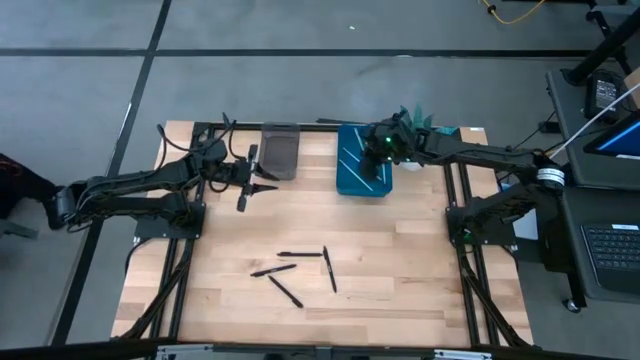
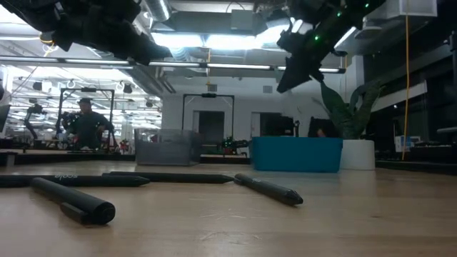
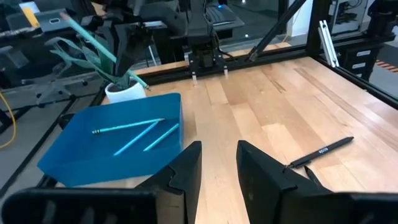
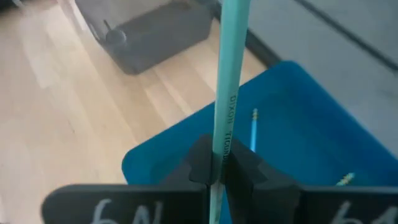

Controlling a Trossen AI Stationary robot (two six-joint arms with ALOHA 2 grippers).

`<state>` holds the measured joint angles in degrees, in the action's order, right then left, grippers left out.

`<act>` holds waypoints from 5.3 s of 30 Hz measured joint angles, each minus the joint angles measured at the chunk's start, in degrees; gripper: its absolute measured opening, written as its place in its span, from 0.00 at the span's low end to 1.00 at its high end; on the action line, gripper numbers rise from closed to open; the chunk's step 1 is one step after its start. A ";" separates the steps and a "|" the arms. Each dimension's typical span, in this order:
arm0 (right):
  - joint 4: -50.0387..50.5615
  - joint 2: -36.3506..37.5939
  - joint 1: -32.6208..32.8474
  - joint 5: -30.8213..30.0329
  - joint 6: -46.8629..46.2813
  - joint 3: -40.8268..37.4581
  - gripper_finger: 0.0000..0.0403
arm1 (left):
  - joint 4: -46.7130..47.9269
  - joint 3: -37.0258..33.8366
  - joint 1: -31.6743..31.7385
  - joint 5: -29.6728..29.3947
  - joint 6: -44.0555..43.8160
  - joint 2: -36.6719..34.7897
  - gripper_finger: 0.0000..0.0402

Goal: Sort pens & pencils
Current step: Put the light blue pencil into the blue bin, then put the black pen into the black bin

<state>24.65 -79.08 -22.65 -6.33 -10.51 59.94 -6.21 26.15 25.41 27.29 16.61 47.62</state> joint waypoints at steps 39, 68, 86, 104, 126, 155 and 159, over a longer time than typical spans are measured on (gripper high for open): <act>7.34 -11.30 -3.45 4.81 -3.76 -0.09 0.06 | 1.54 0.04 0.00 0.04 0.01 0.00 0.24; 3.46 -19.72 -9.42 9.51 1.82 -0.09 0.10 | 3.26 0.04 -0.09 0.24 0.25 0.00 0.24; 1.59 -19.72 -9.42 12.02 2.02 -0.07 0.14 | 4.50 0.04 -0.09 0.44 0.27 0.00 0.24; -0.11 -19.61 -9.42 12.00 3.35 3.84 0.28 | 1.57 0.04 -0.09 0.44 -1.50 0.02 0.24; 7.08 -19.53 -7.63 18.34 5.50 15.33 0.28 | 20.70 11.29 -4.03 0.37 0.77 -4.57 0.24; 5.33 -4.14 26.02 -17.07 9.39 17.36 0.18 | 22.24 8.04 -49.02 -41.99 -4.26 -14.31 0.24; -2.31 -2.81 27.48 -17.00 12.12 12.15 0.18 | 21.46 8.04 -54.06 -43.15 -4.09 -14.75 0.24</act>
<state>22.34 -81.89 4.83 -23.33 1.61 72.10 15.25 34.20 -28.65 -15.86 12.52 32.86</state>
